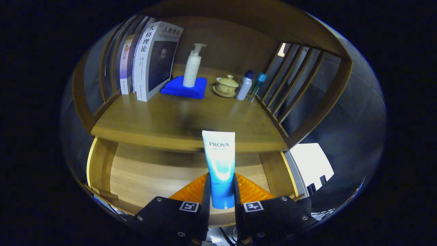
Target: Pull open the drawer, take out the items inside it, and place them on the countertop above the cabinet.
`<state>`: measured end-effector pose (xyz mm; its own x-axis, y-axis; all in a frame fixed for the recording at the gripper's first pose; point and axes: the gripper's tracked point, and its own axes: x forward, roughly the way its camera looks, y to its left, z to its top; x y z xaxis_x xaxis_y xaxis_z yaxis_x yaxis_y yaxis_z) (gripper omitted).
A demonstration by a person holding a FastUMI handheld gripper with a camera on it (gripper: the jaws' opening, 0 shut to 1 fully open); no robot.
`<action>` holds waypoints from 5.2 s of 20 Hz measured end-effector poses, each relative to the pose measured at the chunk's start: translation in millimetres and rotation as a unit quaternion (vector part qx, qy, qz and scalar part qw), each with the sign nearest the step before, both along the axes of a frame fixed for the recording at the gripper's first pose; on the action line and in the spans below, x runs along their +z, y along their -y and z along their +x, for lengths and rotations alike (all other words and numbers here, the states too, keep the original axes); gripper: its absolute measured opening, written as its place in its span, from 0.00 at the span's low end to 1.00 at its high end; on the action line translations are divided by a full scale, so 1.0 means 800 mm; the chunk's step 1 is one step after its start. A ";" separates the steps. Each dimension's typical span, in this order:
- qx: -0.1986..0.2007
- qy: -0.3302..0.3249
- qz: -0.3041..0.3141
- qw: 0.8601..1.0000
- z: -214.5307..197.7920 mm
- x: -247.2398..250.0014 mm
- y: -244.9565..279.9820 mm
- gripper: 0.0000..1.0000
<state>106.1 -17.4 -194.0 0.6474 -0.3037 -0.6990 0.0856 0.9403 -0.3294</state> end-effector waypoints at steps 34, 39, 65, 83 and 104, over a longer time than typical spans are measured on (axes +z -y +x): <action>0.088 0.161 0.104 0.977 0.158 0.016 -0.032 0.95; 0.090 0.229 0.129 0.961 0.083 0.072 -0.026 0.95; 0.137 0.283 0.149 0.938 -0.193 -0.036 -0.066 0.95; 0.095 0.286 0.144 0.943 -0.167 -0.074 -0.041 0.96; 0.106 0.294 0.134 0.940 -0.043 -0.082 -0.047 0.96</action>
<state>71.6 20.2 -259.9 0.9721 0.0112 -0.2343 -0.0192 0.9993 -0.0322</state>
